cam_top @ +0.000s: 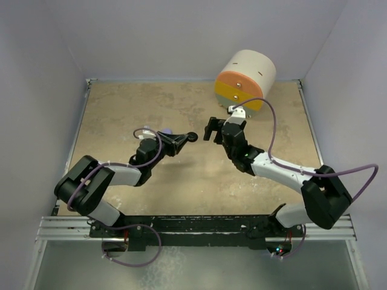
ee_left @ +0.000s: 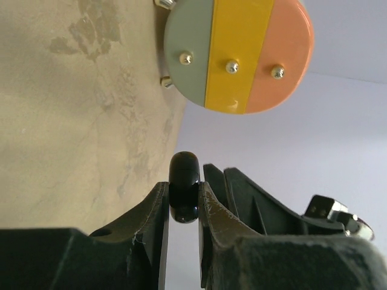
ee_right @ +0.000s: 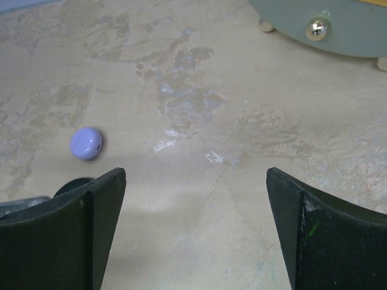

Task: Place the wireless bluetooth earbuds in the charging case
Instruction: Close the charging case, then place the charging case at the center of the board.

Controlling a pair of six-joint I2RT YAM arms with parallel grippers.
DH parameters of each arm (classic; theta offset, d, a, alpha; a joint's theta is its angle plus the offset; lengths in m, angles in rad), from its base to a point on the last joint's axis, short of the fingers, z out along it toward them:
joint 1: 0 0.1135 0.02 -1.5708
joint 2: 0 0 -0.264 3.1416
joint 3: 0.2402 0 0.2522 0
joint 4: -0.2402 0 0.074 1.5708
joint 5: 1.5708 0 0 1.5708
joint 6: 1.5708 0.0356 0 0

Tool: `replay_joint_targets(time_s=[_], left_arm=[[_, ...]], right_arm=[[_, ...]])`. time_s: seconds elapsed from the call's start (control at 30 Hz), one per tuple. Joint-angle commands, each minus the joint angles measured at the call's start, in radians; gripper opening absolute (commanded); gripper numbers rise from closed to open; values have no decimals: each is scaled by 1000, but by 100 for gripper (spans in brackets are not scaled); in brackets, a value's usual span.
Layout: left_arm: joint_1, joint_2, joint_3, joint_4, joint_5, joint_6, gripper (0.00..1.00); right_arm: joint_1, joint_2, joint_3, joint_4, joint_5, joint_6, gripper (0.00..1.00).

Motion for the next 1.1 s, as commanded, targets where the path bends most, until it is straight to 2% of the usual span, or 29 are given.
replay_joint_targets(time_s=[0.0, 0.27, 0.5, 0.6, 0.77, 0.83, 0.93, 1.07], left_arm=[[23, 66, 99, -50, 31, 121, 0], [27, 319, 340, -107, 65, 269, 0], [26, 449, 482, -183, 94, 334, 0], [27, 481, 512, -203, 104, 351, 11], [29, 488, 527, -227, 116, 373, 21], [33, 467, 524, -251, 114, 391, 26], [45, 411, 510, -310, 94, 432, 43], [71, 338, 512, -398, 82, 484, 53]], right_arm=[[-1, -43, 23, -86, 0, 37, 100], [-1, -181, 28, -166, -43, 52, 100], [1, -222, 35, -217, -63, 49, 100], [-2, -240, 32, -224, -66, 53, 100], [0, -254, 32, -221, -84, 56, 100], [-2, -248, 36, -219, -92, 55, 100], [-1, -226, 40, -214, -106, 58, 100], [-2, -200, 42, -196, -119, 71, 100]])
